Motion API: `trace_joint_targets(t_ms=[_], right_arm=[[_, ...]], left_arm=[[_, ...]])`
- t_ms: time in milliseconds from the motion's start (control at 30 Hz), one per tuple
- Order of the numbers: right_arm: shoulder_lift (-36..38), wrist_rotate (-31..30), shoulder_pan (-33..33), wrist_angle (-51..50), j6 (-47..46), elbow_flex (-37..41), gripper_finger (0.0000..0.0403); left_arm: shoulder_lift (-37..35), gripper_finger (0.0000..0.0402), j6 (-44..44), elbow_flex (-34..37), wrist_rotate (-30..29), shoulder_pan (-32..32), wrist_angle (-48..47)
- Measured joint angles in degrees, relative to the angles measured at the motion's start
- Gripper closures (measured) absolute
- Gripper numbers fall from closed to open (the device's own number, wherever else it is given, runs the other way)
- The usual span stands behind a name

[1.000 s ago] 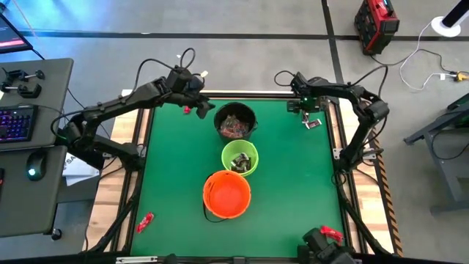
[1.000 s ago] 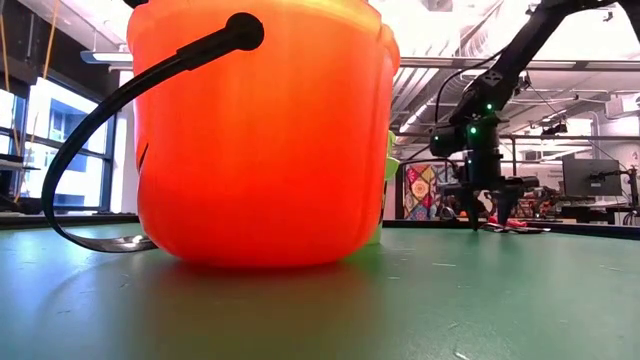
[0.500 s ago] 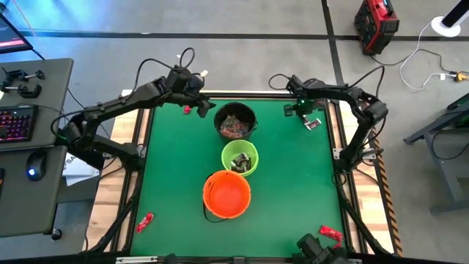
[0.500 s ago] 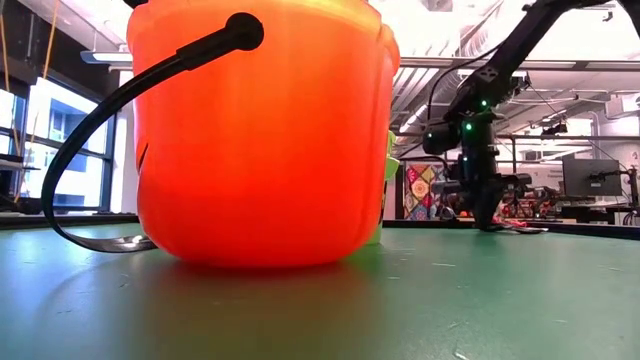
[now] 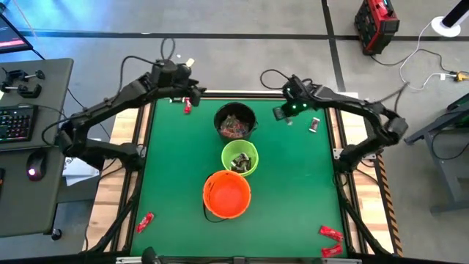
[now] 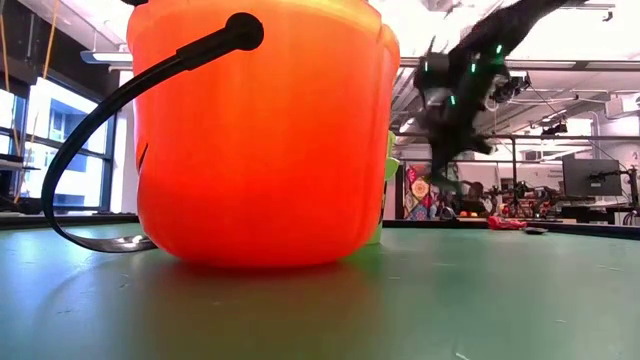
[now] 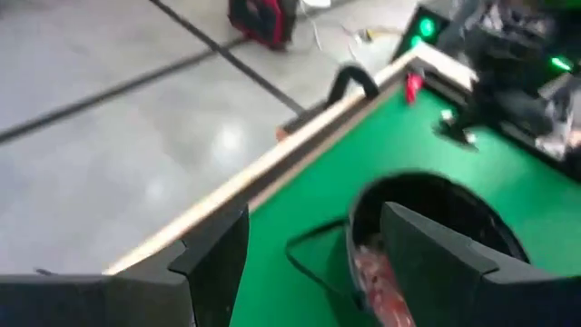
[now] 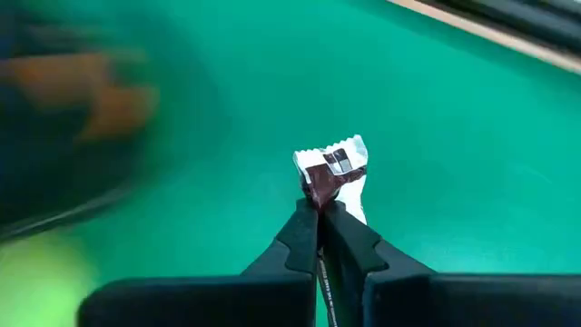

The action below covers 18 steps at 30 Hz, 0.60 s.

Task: Sort candy by brand, put in halloween buckets
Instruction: Put the brown chocolate bar into the green bucket

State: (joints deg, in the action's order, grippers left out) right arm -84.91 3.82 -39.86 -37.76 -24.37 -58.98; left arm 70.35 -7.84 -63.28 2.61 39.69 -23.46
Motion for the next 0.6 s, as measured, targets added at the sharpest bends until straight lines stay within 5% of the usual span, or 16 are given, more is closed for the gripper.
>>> trace_joint_targets(t_ms=[233,433,600], right_arm=[[8.9,17.7,15.9,21.4,9.0,-0.2,0.0403],[6.7,17.7,27.0,27.4,11.7,-0.2,0.0403],[2.0,17.4,31.5,28.2,10.4,-0.2,0.0402]], left_arm=[[-1.9,0.0161,0.9,0.0,-2.3,1.7,2.2],[-1.8,0.0161,1.0,0.0,-2.6,2.0,2.2],[-1.8,0.0161,1.0,0.0,-9.0,2.0,2.0]])
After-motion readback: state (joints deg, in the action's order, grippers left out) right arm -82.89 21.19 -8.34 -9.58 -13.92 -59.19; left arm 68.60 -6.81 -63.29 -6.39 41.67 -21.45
